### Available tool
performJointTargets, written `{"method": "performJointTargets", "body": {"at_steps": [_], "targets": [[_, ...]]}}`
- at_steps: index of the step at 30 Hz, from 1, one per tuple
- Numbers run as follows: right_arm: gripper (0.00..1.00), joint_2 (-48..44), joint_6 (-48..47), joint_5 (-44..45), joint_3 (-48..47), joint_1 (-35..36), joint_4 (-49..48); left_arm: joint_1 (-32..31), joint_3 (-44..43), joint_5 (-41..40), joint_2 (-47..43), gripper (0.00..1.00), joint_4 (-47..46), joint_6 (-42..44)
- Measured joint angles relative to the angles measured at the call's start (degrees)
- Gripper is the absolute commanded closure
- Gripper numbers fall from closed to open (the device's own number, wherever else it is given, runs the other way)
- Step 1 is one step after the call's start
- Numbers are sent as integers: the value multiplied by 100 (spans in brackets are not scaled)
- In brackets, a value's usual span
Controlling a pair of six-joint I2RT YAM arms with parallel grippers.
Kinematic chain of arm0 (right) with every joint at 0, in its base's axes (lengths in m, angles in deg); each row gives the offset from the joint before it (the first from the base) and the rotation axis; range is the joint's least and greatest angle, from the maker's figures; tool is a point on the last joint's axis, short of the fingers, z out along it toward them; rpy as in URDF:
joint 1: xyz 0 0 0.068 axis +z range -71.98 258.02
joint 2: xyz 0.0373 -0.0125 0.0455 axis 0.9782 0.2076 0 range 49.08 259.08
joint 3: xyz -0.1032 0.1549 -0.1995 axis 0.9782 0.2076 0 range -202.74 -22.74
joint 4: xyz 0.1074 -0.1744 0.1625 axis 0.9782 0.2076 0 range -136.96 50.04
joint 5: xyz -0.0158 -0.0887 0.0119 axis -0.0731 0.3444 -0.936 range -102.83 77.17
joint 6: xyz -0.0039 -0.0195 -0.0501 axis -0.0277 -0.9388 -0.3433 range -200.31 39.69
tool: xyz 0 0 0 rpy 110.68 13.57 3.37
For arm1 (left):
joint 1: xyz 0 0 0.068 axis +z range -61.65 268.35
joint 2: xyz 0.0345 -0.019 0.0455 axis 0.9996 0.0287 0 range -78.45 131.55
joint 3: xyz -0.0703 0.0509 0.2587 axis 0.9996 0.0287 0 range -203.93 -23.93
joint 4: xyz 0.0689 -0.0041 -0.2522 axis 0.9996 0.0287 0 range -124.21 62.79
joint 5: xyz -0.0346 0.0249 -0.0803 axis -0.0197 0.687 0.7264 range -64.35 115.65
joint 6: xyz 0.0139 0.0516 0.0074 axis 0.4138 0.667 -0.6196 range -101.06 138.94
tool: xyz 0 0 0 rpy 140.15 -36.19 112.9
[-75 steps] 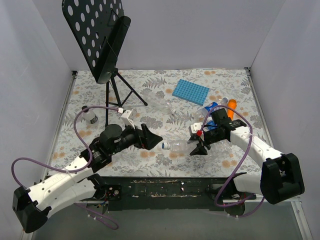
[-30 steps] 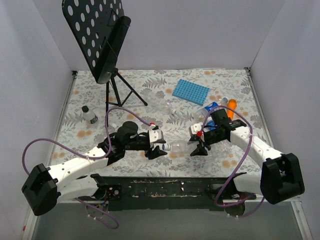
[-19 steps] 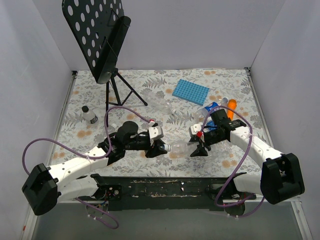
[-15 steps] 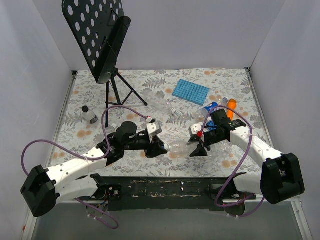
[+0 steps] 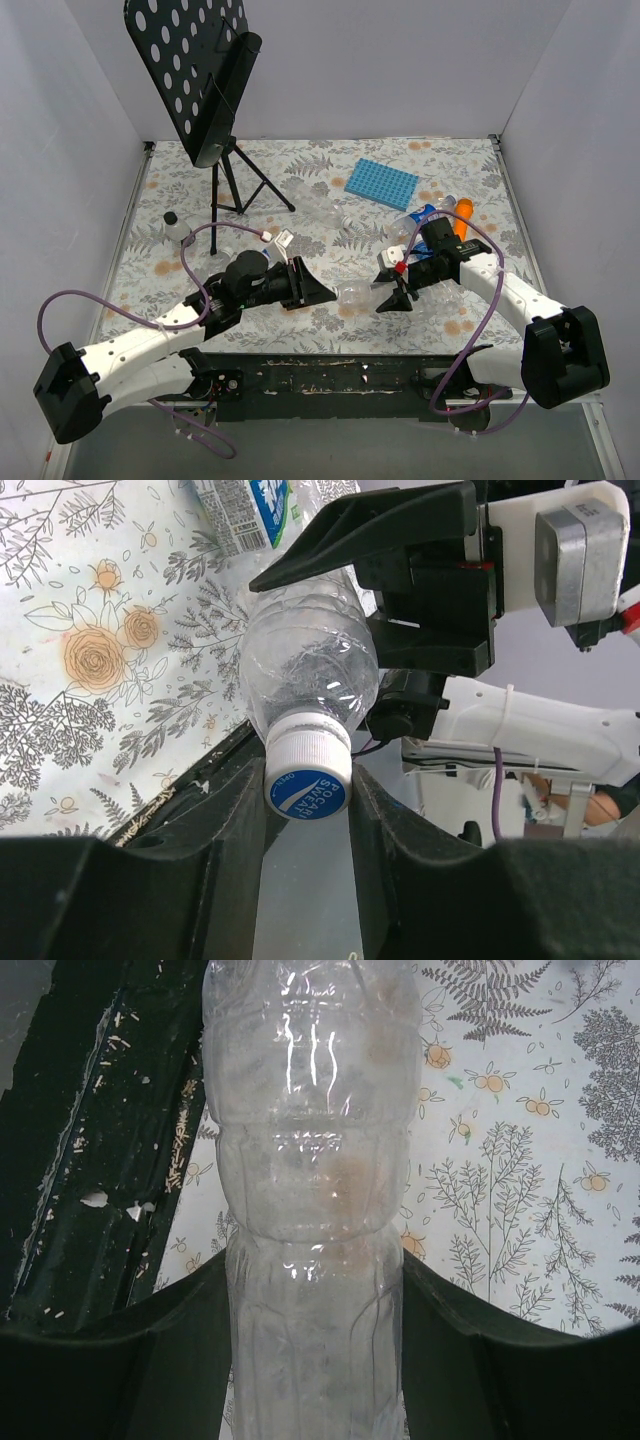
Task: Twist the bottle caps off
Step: Unscrew the bottle cap from the plastic bottle.
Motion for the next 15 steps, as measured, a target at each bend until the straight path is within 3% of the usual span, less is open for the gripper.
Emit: {"method": "performJointTargets", "body": {"at_steps": [15], "targets": [[93,0,0,81,0,-2,-98,-15,2,-105,68,100,-24,-308]]}}
